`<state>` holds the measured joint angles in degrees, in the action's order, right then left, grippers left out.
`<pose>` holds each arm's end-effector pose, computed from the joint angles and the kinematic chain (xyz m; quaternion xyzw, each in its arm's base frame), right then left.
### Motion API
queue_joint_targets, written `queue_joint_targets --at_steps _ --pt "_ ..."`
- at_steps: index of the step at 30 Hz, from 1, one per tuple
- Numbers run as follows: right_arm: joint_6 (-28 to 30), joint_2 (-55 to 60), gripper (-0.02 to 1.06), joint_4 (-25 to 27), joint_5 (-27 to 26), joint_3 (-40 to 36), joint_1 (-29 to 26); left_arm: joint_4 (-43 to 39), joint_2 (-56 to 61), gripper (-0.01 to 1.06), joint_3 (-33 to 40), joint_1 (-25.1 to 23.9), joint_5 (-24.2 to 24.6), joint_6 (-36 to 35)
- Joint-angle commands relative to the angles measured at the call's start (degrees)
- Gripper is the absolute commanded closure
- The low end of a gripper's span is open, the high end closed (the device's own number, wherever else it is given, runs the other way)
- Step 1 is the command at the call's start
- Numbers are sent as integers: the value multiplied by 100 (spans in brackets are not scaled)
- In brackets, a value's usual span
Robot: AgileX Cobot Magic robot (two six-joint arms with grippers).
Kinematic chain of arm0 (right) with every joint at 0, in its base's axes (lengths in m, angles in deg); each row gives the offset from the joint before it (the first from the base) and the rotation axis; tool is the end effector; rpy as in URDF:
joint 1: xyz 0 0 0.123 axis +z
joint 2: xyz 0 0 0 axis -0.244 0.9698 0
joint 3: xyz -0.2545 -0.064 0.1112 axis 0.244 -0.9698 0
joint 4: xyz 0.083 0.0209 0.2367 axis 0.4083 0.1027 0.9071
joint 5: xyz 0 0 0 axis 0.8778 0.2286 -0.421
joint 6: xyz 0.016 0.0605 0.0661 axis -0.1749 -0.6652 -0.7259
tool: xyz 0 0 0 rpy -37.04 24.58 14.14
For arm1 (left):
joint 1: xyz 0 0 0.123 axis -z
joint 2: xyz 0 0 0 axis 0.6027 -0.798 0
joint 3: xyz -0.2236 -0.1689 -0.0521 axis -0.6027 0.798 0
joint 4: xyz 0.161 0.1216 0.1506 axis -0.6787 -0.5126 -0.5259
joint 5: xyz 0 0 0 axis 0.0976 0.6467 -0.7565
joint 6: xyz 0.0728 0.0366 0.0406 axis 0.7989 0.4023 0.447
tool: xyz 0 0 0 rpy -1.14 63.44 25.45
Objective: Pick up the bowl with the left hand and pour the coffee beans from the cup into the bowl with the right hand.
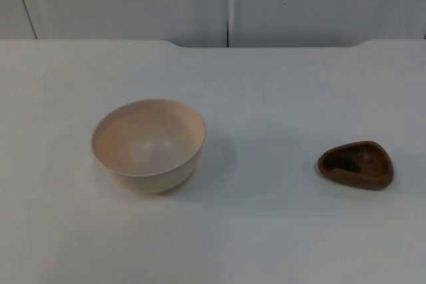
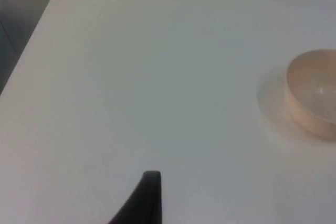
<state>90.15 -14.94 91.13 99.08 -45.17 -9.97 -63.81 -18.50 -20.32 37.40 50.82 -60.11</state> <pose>-0.0083 0.0017 0.2826 -0.0367 0.8525 0.0294 0.5206 -0.0048 0.0015 0.2771 -0.0198 0.8554 -0.0059 0.5176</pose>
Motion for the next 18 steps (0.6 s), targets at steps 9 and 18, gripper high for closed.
queue_joint_targets --at_steps 9,18 --pt "18 -23 -1 6 -25 -58 -44 102 -103 0 -329 19 -309 -18" --pt "18 -23 -1 6 -25 -58 -44 135 -730 0 -528 19 -503 -18"
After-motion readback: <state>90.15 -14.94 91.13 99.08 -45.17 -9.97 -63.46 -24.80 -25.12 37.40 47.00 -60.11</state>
